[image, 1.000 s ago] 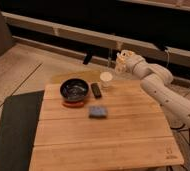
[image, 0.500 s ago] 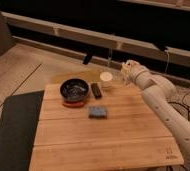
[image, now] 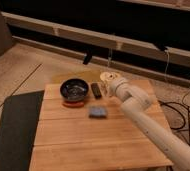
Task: Stand the bottle upright
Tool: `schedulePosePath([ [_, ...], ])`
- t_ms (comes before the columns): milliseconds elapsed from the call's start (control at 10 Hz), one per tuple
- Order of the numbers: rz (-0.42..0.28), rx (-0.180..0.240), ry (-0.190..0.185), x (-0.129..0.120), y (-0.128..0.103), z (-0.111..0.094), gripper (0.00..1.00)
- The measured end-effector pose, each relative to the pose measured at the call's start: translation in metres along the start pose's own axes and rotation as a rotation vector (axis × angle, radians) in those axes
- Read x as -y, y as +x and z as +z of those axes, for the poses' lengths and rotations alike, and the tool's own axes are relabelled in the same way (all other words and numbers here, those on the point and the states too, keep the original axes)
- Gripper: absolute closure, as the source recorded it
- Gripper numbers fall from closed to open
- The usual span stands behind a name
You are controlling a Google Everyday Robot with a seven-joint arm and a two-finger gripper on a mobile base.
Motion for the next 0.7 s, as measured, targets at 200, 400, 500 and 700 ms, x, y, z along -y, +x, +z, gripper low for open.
schedulePosePath([
  [200,0.009,-0.007,0.000,-0.010,0.005,0.002,1.00],
  [400,0.015,-0.014,0.033,0.003,0.009,0.004,1.00],
  [500,0.021,-0.021,0.050,0.010,0.014,0.005,1.00],
  [700,0.030,-0.035,0.072,0.019,0.022,0.008,1.00],
])
